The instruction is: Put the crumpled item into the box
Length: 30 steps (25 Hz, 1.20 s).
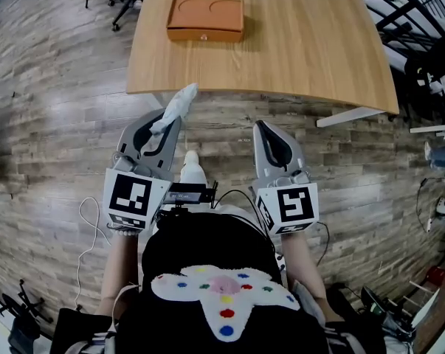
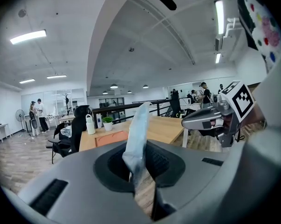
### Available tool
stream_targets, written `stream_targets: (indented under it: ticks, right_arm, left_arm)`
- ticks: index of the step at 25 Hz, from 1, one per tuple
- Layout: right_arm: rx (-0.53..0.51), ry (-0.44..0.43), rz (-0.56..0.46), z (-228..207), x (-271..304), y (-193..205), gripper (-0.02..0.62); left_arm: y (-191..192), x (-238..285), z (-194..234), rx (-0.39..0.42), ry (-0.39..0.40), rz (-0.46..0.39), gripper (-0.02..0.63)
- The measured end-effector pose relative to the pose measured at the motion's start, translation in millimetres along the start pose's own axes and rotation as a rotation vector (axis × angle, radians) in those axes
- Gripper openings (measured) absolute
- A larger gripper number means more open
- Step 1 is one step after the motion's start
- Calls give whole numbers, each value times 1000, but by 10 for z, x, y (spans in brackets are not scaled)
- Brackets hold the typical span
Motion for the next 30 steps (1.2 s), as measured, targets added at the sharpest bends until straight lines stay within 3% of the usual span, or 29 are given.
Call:
stream_targets:
  ticks: [20, 30]
  right_arm:
    - [-8, 16, 41, -229, 1581, -447, 8]
    - [-10, 19, 39, -193, 1844, -547, 9]
  left_arm:
    - [-646, 959, 1189, 24, 78, 22, 49]
    - [-728, 1040, 1411, 28, 89, 15, 49]
Point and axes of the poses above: the fingertips, and each gripper's own axes: x forward along the fingers, z to its left, y out of its underside, the point moved 10 cm from there along -x, backward along the fingers, and after that the axes turned 15 degrees about -x, right-handed, at the moved point
